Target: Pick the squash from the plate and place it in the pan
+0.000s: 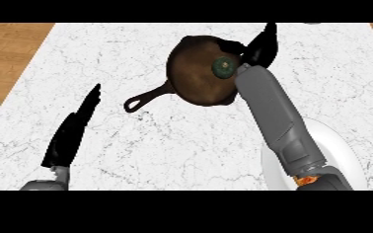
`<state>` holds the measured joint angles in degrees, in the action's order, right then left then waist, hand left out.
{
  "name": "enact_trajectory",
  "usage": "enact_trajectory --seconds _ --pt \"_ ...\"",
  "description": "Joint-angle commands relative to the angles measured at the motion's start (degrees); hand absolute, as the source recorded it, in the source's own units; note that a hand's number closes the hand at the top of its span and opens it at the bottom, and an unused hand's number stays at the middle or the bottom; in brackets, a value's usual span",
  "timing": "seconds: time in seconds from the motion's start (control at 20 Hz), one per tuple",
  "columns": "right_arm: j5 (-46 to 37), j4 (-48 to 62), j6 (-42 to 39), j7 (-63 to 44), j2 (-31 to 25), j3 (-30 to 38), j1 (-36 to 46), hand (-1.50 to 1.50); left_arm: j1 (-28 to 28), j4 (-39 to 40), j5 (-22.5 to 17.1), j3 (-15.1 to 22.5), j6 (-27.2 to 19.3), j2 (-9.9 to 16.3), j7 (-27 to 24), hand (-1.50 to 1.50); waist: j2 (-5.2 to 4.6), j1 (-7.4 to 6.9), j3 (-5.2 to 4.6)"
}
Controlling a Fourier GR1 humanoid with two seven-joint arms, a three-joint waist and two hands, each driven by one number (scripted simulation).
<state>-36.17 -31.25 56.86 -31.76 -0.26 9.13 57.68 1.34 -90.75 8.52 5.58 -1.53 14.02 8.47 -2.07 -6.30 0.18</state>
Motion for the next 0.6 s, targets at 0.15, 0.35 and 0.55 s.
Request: enact_trajectory --seconds 0.15,0.35,0.55 --pt "5.1 -0.3 18.3 4.8 0.2 3.1 -3.8 -1.5 -2.0 -0.4 -0.2 -1.0 -0.1 0.4 0.1 0.0 1.0 2.03 -0.02" --pt "8.5 -8.2 19.4 8.6 0.2 0.3 -10.2 -1.5 -5.3 0.2 -0.7 -3.2 -1.0 0.8 -1.1 0.0 2.08 4.96 -0.1" --pt "10.0 -17.2 19.0 11.1 0.2 -6.6 -21.7 -1.5 -3.7 -2.1 -0.9 -4.0 -0.8 0.9 2.8 0.0 2.5 6.63 -0.14"
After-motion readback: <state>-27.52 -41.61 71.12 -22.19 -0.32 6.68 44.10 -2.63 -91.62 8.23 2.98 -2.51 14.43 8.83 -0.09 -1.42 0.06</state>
